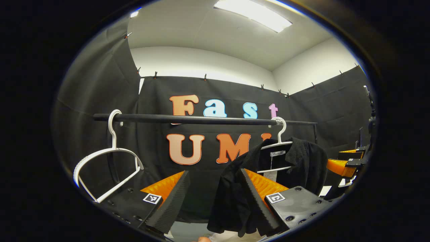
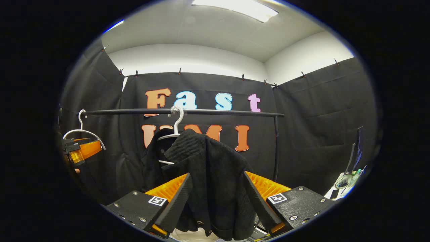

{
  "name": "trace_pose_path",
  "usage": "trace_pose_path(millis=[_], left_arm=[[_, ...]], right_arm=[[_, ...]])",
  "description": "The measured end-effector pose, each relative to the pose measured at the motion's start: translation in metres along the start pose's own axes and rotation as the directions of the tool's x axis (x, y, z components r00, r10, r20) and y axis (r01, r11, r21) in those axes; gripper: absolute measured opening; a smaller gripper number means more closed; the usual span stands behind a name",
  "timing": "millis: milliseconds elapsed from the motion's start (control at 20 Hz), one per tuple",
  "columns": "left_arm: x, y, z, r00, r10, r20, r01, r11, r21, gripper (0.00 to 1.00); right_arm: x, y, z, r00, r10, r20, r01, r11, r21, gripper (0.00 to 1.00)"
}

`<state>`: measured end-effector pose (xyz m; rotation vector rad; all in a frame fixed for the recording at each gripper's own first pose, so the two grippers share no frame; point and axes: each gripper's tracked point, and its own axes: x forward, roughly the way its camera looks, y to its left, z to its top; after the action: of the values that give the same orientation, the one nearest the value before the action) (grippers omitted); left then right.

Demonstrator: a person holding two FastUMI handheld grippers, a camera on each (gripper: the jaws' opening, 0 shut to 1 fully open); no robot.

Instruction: Grasp the clothes on the hanger with both hands and then place them into the laundry hamper below.

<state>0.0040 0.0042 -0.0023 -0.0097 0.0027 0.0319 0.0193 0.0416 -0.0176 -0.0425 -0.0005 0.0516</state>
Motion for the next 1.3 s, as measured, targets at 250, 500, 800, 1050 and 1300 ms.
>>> trace_pose_path(millis=[250, 500, 800, 1050, 1300], left_arm=[[0.001, 0.005, -0.007, 1.000, 0.004, -0.007, -0.004, 1.000, -0.002, 0.97], [0.008, -0.005, -0.020, 1.000, -0.003, -0.017, 0.003, 1.000, 0.017, 0.97], [0.029, -0.043, -0.051, 0.997, -0.056, -0.051, 0.057, 0.998, 0.018, 0.97], [0.049, -0.061, -0.074, 0.996, -0.064, -0.060, 0.065, 0.998, 0.017, 0.98], [0.077, -0.074, -0.097, 0.996, -0.060, -0.069, 0.063, 0.998, 0.032, 0.98]], right_arm=[[0.016, 0.020, -0.018, 1.000, 0.016, -0.015, -0.016, 1.000, -0.015, 0.93], [0.034, 0.047, -0.045, 0.999, 0.039, -0.035, -0.041, 0.997, -0.060, 0.93], [0.064, 0.047, -0.070, 0.997, 0.030, -0.068, -0.033, 0.998, -0.055, 0.94], [0.090, 0.034, -0.080, 0.997, 0.001, -0.076, -0.003, 1.000, -0.030, 0.94], [0.106, 0.036, -0.084, 0.997, 0.029, -0.078, -0.029, 1.000, -0.010, 0.94]])
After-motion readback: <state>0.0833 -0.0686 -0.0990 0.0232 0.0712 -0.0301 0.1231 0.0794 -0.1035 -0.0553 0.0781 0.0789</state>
